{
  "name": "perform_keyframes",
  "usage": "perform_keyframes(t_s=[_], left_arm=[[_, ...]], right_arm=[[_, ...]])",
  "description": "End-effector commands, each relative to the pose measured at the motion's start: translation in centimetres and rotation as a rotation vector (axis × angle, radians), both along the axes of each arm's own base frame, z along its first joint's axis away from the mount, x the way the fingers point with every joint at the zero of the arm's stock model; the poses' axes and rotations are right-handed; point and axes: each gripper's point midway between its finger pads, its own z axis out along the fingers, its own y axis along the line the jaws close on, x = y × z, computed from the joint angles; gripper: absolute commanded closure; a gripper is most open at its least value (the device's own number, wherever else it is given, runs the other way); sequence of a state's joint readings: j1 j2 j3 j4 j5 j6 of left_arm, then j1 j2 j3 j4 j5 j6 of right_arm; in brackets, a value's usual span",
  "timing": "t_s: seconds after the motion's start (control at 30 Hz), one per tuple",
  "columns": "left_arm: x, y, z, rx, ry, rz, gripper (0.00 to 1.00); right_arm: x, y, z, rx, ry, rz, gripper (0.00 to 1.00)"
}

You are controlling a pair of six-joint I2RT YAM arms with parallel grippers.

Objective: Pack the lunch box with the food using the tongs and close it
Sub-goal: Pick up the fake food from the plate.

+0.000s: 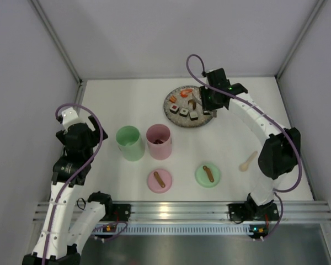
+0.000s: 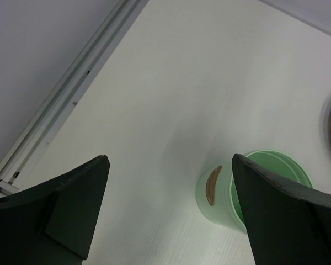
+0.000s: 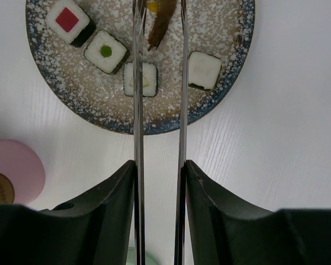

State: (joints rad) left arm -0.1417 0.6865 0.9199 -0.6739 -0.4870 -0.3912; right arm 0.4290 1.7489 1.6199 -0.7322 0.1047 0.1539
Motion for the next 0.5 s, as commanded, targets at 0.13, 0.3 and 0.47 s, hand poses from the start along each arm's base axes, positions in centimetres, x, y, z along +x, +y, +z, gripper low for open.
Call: perform_keyframes(t_s=[0.13,0.3,0.47], left_arm=[[0.2,0.0,1.6,-0.002,-0.063,-0.003,0.01],[0.1,0.0,1.7,-0.001,-0.067,-0.003,0.01],[0.1,0.0,1.6,0.0,-0.066,-0.004,0.01]], right_arm=[[1.9,0.4,-0.1,0.033,-0.03,-0.025,0.58],[2.3,0.7,-1.6,0.033,0.001,-0.015,0.58],[2.5,0.8,-2.7,0.023,0.028,-0.012,0.59]])
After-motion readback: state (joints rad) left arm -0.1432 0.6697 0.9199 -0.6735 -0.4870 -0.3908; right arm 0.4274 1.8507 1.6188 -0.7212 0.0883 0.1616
